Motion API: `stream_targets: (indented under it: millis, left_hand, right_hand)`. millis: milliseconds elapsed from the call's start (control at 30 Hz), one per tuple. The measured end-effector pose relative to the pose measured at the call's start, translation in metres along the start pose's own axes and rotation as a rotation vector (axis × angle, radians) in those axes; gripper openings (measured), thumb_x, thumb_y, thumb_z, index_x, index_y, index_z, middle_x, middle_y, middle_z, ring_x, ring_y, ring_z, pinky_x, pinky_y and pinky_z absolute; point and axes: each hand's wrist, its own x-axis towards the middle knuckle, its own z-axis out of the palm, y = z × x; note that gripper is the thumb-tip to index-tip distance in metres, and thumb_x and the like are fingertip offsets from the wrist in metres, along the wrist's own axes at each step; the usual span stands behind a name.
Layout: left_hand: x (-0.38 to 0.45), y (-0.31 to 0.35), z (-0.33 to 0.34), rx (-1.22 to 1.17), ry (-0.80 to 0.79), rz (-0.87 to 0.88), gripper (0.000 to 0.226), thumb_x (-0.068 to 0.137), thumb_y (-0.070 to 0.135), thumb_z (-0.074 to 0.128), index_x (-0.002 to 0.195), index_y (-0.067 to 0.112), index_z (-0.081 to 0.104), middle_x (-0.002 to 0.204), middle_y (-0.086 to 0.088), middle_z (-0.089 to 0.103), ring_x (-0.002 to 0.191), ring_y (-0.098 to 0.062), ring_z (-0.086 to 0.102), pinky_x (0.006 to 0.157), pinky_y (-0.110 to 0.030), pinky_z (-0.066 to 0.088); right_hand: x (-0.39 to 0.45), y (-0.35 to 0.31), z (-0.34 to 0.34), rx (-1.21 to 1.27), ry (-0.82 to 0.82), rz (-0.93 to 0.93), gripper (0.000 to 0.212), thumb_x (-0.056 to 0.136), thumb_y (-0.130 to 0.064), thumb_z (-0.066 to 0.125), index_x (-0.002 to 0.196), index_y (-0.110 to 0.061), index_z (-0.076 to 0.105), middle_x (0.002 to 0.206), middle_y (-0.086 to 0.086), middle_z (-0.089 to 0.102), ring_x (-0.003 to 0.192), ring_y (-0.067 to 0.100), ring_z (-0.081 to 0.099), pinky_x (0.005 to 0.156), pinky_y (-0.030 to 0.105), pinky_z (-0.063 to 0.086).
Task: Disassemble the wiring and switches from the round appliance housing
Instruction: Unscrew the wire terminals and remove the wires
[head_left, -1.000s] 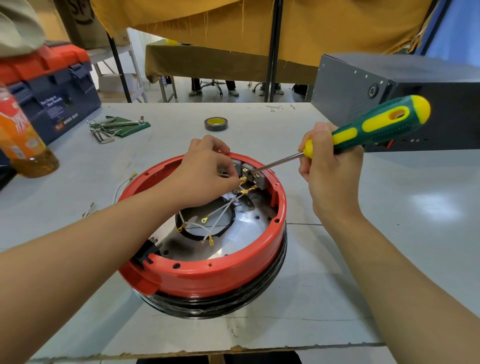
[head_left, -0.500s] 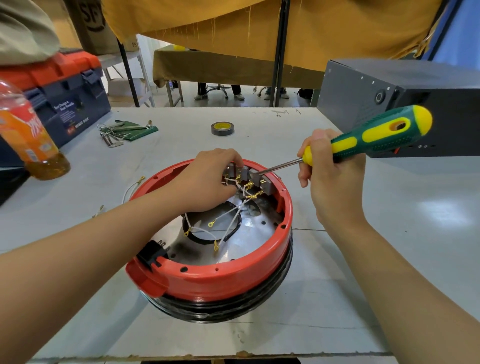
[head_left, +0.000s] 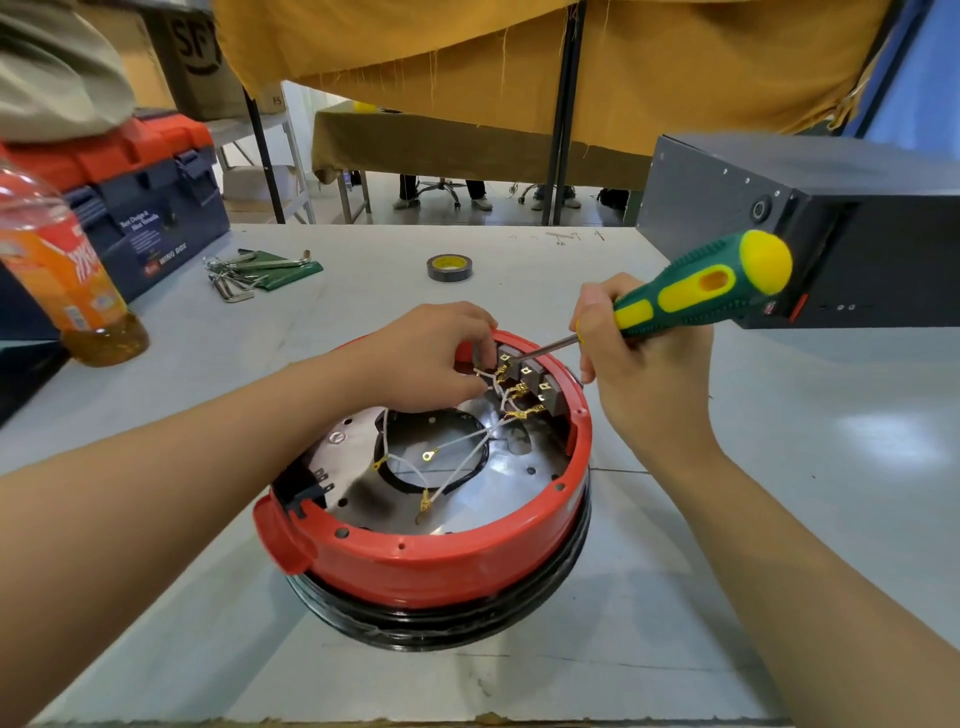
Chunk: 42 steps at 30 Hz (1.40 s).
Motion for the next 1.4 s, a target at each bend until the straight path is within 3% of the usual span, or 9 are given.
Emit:
stream_targets:
  millis: [100,233,433,800,1034,1200,1400]
  left_hand:
    - [0.002,0.003,0.001,0.013,-0.003,-0.002,0.013,0.083,0.021,0.065,0.093,0.017,0.071,0.136,0.002,0.047,0.116,-0.013,0.048,0.087,-0.015,0.030]
    - [0.002,0.008,0.003,-0.013,0.014,-0.018,0.009,0.084,0.021,0.064,0.082,0.018,0.072,0.132,0.004,0.048,0.103,-0.008,0.048,0.086,-0.019,0.034]
    - [-0.002,0.005,0.013,-0.053,0.092,-0.036,0.010,0.087,0.023,0.063,0.082,0.018,0.071,0.136,0.006,0.048,0.116,-0.013,0.046,0.097,-0.029,0.035]
    - [-0.003,0.001,0.015,-0.075,0.117,-0.040,0.011,0.089,0.023,0.061,0.087,0.019,0.072,0.139,0.008,0.048,0.122,-0.013,0.043,0.096,-0.024,0.028]
    - [-0.003,0.002,0.016,-0.080,0.123,-0.041,0.013,0.090,0.020,0.060,0.088,0.017,0.073,0.139,0.006,0.048,0.120,-0.014,0.042,0.092,-0.020,0.026]
    - [-0.002,0.002,0.017,-0.086,0.118,-0.042,0.012,0.090,0.021,0.060,0.087,0.018,0.072,0.138,0.007,0.048,0.120,-0.013,0.041,0.091,-0.021,0.026]
    - [-0.002,0.001,0.017,-0.082,0.126,-0.038,0.012,0.089,0.021,0.061,0.086,0.018,0.072,0.138,0.008,0.048,0.118,-0.012,0.041,0.089,-0.020,0.025]
  right_hand:
    - [-0.001,0.000,-0.003,-0.010,-0.004,-0.027,0.036,0.085,-0.035,0.047,0.064,-0.007,0.054,0.051,-0.007,0.050,0.048,0.009,0.052,0.057,0.018,0.043]
    - [-0.003,0.001,-0.005,-0.052,-0.020,-0.076,0.033,0.087,-0.033,0.046,0.064,-0.010,0.052,0.051,-0.010,0.049,0.049,0.007,0.051,0.056,0.014,0.042]
    - [-0.008,0.001,-0.005,-0.043,-0.084,-0.113,0.029,0.087,-0.026,0.048,0.064,-0.008,0.051,0.051,-0.007,0.049,0.051,0.005,0.050,0.056,0.005,0.035]
    - [0.001,0.007,-0.003,-0.024,-0.045,0.000,0.042,0.085,-0.035,0.042,0.061,-0.001,0.045,0.051,0.008,0.043,0.050,0.017,0.043,0.051,0.025,0.037]
    - [0.008,0.010,-0.001,0.193,0.034,0.168,0.029,0.080,-0.032,0.047,0.052,-0.028,0.048,0.046,-0.008,0.045,0.042,0.007,0.041,0.043,0.015,0.034]
    - [0.001,0.007,-0.005,-0.013,-0.051,0.026,0.038,0.084,-0.036,0.042,0.062,-0.006,0.047,0.053,0.002,0.044,0.051,0.010,0.044,0.052,0.018,0.036]
    - [-0.003,-0.003,-0.005,-0.145,-0.177,-0.159,0.027,0.085,-0.027,0.041,0.068,-0.008,0.048,0.058,-0.011,0.044,0.059,-0.001,0.045,0.054,0.004,0.031]
